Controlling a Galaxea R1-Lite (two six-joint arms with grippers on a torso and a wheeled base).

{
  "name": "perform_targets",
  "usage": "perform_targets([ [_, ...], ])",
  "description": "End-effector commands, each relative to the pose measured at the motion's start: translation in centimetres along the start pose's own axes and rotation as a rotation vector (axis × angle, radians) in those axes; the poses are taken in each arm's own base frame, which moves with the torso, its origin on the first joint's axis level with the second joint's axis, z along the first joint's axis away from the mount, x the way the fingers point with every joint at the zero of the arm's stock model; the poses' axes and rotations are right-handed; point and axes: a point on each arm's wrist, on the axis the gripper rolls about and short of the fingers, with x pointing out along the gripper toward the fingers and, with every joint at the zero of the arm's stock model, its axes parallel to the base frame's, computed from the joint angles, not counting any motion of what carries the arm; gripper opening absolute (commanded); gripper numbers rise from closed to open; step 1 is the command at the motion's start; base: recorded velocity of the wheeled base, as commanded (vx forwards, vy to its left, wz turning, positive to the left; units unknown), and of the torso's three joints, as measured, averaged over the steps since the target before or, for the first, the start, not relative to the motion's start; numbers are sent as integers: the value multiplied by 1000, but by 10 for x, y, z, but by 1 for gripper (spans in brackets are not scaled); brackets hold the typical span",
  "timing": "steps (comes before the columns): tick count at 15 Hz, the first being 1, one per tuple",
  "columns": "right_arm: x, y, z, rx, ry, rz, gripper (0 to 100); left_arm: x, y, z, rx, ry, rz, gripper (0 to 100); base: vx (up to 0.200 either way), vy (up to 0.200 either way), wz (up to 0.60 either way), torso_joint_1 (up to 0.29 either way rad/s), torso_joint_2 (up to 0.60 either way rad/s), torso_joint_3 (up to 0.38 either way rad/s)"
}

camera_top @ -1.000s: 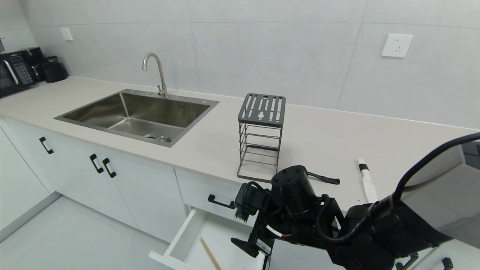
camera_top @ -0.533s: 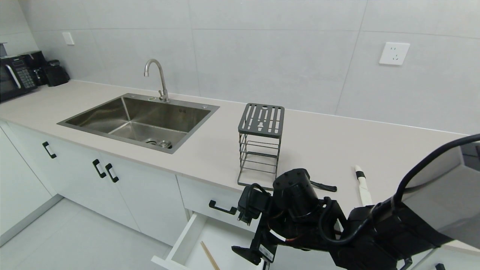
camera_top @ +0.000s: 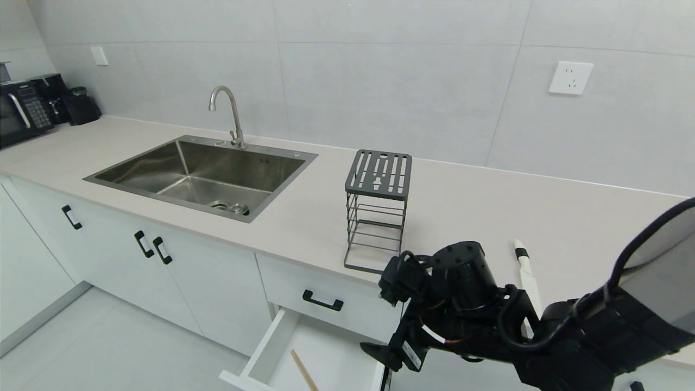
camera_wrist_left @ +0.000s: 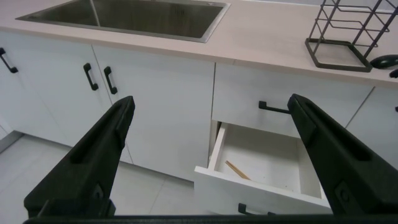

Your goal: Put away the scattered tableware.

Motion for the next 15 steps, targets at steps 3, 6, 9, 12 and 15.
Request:
perform_targets([
  [3,-39,-11,-4,70,-27,-81,100,0,0,0,0,1,1,100,0,0,0,0,0,0],
  [6,-52,-20,-1,92,-55,-138,100,0,0,0,0,1,0,100,0,0,0,0,0,0],
  [9,-54,-30,0,125,-65,-170,100,0,0,0,-2,1,0,100,0,0,0,0,0,0],
  [12,-55,-35,-4,140,-57,-186,100,0,0,0,-2,1,0,100,0,0,0,0,0,0],
  [15,-61,-56,-13,190,-41,-245,100,0,0,0,0,1,0,100,0,0,0,0,0,0],
])
